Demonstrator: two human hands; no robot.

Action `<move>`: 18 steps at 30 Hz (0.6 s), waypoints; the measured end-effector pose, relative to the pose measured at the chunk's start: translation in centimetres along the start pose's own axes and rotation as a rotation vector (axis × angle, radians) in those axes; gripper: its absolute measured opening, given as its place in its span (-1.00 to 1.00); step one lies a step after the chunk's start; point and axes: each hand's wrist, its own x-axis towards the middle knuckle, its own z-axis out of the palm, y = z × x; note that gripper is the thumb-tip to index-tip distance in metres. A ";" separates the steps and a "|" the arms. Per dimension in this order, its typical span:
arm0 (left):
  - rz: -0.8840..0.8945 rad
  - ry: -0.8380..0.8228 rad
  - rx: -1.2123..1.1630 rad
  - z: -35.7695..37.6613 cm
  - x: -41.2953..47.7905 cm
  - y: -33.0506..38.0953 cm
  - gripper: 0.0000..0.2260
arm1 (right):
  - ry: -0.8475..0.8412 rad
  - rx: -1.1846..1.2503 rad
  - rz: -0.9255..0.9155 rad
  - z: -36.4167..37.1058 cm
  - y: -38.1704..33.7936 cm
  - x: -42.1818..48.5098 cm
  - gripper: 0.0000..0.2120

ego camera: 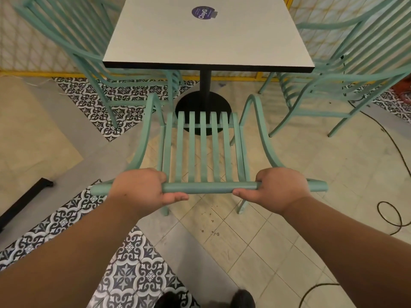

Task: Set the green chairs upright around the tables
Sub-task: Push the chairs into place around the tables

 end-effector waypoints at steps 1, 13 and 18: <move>0.000 0.005 -0.005 -0.1 0.4 -0.1 -0.28 | 0.000 -0.005 0.000 -0.1 0.0 0.4 -0.13; 0.007 0.047 0.004 -1.3 4.0 -1.6 -0.27 | 0.025 -0.029 -0.003 -1.2 0.3 3.9 -0.10; 0.013 0.048 0.006 -1.9 5.4 -2.0 -0.26 | 0.025 -0.040 0.002 -1.8 0.4 5.3 -0.11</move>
